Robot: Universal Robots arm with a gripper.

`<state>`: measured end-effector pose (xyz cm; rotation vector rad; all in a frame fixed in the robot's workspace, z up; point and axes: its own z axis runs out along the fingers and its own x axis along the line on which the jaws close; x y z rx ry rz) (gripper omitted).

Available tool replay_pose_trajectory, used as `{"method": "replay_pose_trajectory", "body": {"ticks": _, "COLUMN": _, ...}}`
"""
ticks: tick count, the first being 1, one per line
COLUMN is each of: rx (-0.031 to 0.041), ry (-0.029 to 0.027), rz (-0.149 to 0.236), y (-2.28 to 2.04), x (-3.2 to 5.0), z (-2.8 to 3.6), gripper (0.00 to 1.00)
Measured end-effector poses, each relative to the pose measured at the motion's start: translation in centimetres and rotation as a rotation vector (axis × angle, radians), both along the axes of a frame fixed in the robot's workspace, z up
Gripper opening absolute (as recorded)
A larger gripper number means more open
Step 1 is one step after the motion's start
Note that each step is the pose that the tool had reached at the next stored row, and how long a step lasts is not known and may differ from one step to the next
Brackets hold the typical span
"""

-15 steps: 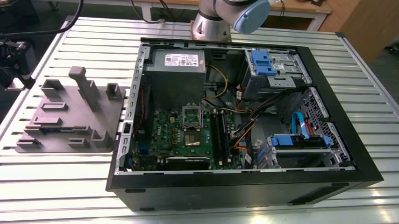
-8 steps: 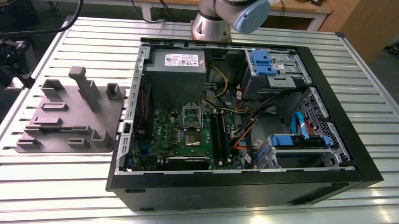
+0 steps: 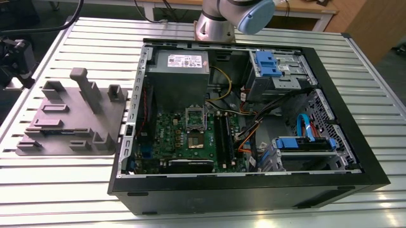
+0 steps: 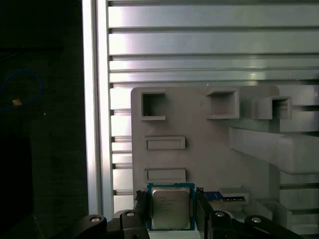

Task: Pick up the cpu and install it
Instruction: 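Pick up the cpu and move it towards the insertion slot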

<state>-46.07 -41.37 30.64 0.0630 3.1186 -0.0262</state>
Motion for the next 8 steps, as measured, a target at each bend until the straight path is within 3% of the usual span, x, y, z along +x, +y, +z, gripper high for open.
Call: {"method": "replay_pose_trajectory", "body": {"ticks": 8, "rx": 0.0001, "ry": -0.0002, "rz": 0.000, "y": 0.00, "x": 0.00, "z": 0.35, "gripper": 0.47}}
